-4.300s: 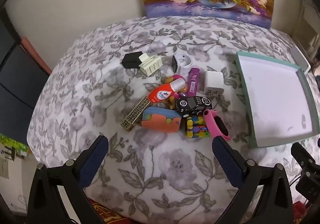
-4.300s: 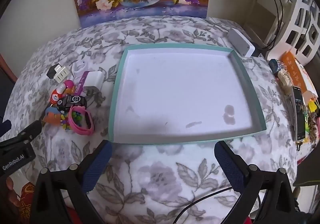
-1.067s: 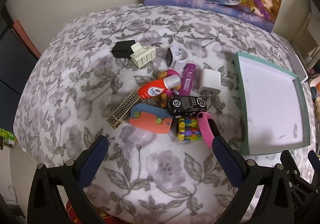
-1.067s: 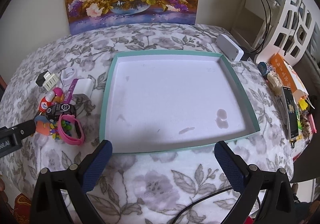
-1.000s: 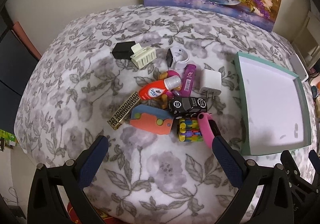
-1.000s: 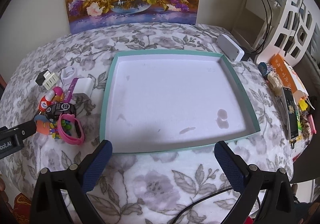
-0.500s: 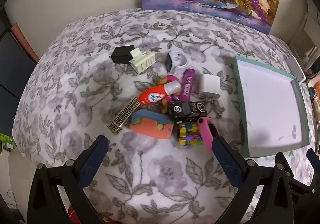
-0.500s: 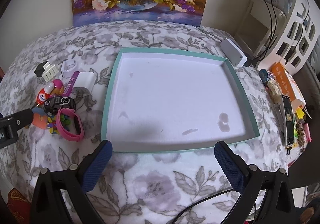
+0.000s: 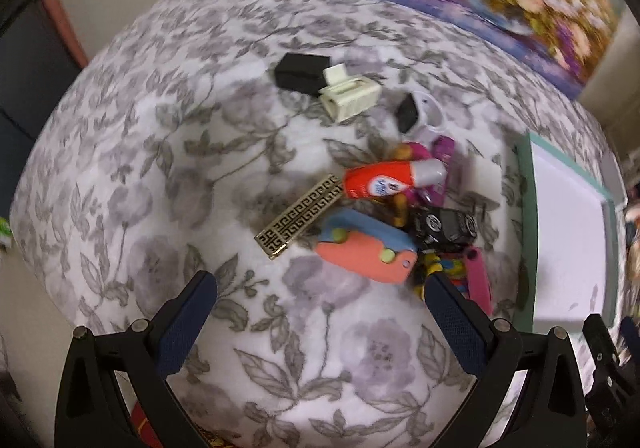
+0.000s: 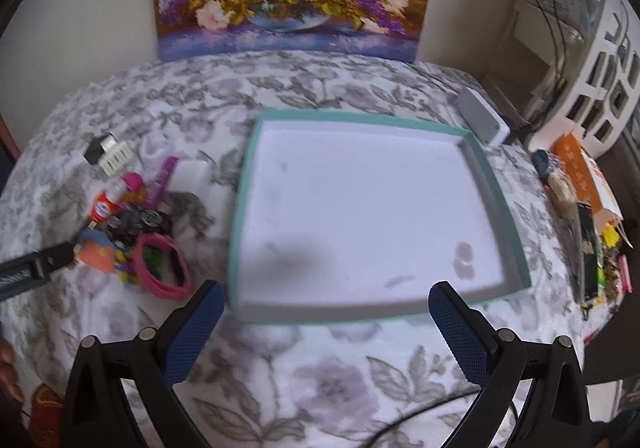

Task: Organize rigid objects
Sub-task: 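Grasp the gold patterned bar with the left tool while the right tool grasps the pink watch band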

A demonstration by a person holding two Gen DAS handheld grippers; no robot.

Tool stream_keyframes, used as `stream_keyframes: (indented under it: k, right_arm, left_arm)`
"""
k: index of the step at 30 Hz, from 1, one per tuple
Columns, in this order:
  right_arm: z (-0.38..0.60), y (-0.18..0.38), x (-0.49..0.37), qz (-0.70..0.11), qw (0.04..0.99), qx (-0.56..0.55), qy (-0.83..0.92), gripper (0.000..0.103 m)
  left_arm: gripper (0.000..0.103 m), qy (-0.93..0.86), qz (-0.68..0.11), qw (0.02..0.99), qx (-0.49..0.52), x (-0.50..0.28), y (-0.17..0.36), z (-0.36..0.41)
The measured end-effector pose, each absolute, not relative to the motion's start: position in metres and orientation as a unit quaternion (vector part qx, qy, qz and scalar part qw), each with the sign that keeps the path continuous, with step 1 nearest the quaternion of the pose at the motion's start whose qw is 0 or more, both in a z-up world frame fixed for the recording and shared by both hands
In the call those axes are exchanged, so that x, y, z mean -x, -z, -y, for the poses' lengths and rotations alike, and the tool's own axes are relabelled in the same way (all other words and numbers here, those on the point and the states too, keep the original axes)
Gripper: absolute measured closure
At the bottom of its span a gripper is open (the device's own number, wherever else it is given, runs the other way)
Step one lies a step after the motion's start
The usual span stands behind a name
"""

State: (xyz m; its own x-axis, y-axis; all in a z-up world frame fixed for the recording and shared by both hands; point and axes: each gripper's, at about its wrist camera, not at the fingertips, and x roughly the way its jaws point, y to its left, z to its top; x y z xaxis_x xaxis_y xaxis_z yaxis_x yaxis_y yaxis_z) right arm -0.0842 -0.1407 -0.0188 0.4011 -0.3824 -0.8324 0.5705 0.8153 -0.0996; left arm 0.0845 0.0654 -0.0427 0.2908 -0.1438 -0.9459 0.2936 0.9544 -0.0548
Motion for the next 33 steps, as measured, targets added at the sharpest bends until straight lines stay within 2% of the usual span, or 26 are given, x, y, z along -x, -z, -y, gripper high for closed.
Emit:
stream_keyframes:
  k: [12,18,21,23,26,29,33]
  right_arm:
    - [0.123,0.01,0.034,-0.458,0.844,-0.159,0.229,0.0]
    - [0.108,0.028,0.008,-0.483,0.841,-0.156,0.189,0.0]
    - [0.1,0.044,-0.003,-0.503,0.835,-0.15,0.165,0.007]
    - [0.096,0.054,-0.007,-0.515,0.83,-0.15,0.152,0.015]
    - [0.096,0.068,-0.01,-0.529,0.822,-0.155,0.14,0.016]
    - [0.1,0.078,-0.012,-0.538,0.815,-0.17,0.134,0.02]
    - [0.1,0.088,-0.015,-0.547,0.808,-0.183,0.119,0.02]
  left_arm:
    - [0.0,0.13,-0.607,0.784,-0.016,-0.109,0.056,-0.074]
    - [0.0,0.099,-0.614,0.783,-0.008,-0.131,0.066,-0.086]
    - [0.0,0.098,-0.625,0.774,-0.005,-0.143,0.078,-0.087]
    - [0.001,0.093,-0.632,0.769,-0.002,-0.148,0.085,-0.088]
    - [0.003,0.095,-0.631,0.77,-0.003,-0.154,0.091,-0.087]
    - [0.013,0.095,-0.629,0.771,-0.02,-0.16,0.095,-0.083]
    - [0.013,0.114,-0.628,0.769,-0.035,-0.162,0.101,-0.072]
